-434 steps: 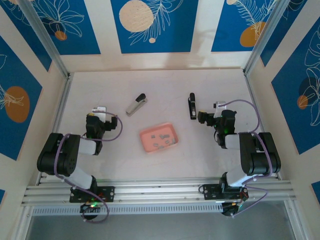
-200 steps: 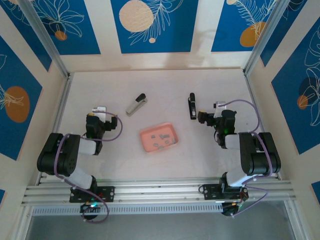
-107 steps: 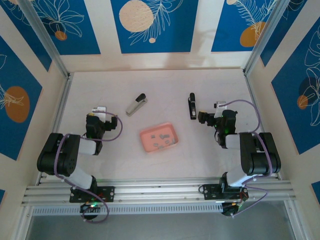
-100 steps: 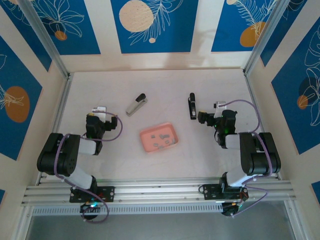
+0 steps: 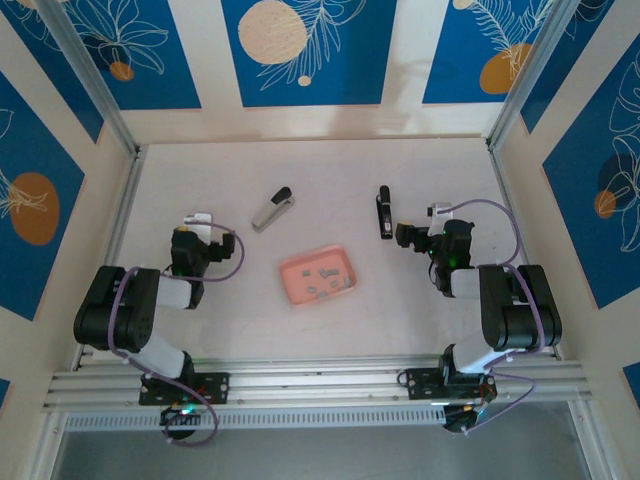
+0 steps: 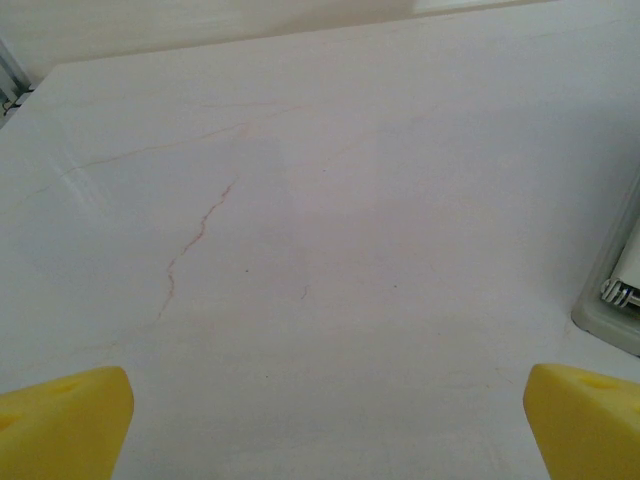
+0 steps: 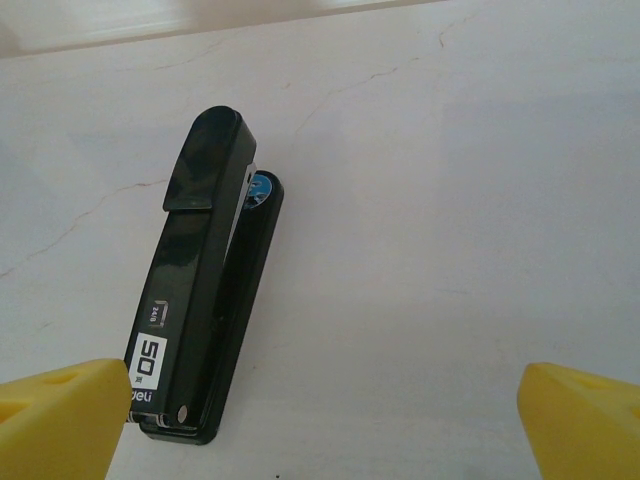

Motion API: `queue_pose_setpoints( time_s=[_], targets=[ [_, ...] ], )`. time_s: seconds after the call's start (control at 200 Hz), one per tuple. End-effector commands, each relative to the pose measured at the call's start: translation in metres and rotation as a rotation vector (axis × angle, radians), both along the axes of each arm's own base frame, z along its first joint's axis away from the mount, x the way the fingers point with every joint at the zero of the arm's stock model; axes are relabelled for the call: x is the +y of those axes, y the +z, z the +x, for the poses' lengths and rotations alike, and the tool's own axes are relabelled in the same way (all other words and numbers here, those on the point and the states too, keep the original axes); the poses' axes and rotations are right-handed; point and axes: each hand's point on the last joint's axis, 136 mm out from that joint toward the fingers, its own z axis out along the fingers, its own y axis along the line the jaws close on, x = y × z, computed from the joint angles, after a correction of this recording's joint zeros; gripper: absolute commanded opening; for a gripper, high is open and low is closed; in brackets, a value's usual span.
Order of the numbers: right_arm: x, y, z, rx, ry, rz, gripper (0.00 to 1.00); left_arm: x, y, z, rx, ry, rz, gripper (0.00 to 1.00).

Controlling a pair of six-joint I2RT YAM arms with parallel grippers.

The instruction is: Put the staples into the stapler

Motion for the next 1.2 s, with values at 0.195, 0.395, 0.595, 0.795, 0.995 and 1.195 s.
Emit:
queue_pose_setpoints(
  time_s=[0.195, 0.395, 0.595, 0.795, 0.995, 1.195],
  targets=[
    [-0.013, 0.026, 0.006, 0.012, -0.043, 0.026, 0.99, -0.002, 0.037, -0.003, 0.011, -0.016, -0.009, 0.94],
    [0.002, 0.081, -0.010, 0.042, 0.073, 0.047, 0.99, -0.006, 0.072, -0.030, 0.101, 0.018, -0.128, 0.82],
    [0.021, 0.130, -0.036, 0.174, 0.111, 0.193, 0.99, -0.036, 0.097, -0.063, 0.167, -0.075, -0.339, 0.77],
    [0.060, 0.134, -0.061, 0.366, 0.155, 0.402, 0.99, -0.082, 0.101, -0.092, 0.259, -0.170, -0.685, 0.67],
    [0.144, 0.094, -0.110, 0.556, 0.277, 0.424, 0.99, -0.114, 0.062, -0.121, 0.392, -0.183, -0.732, 0.67],
    [0.201, 0.049, -0.165, 0.732, 0.301, 0.444, 0.99, -0.119, 0.035, -0.131, 0.466, -0.133, -0.726, 0.72]
  ],
)
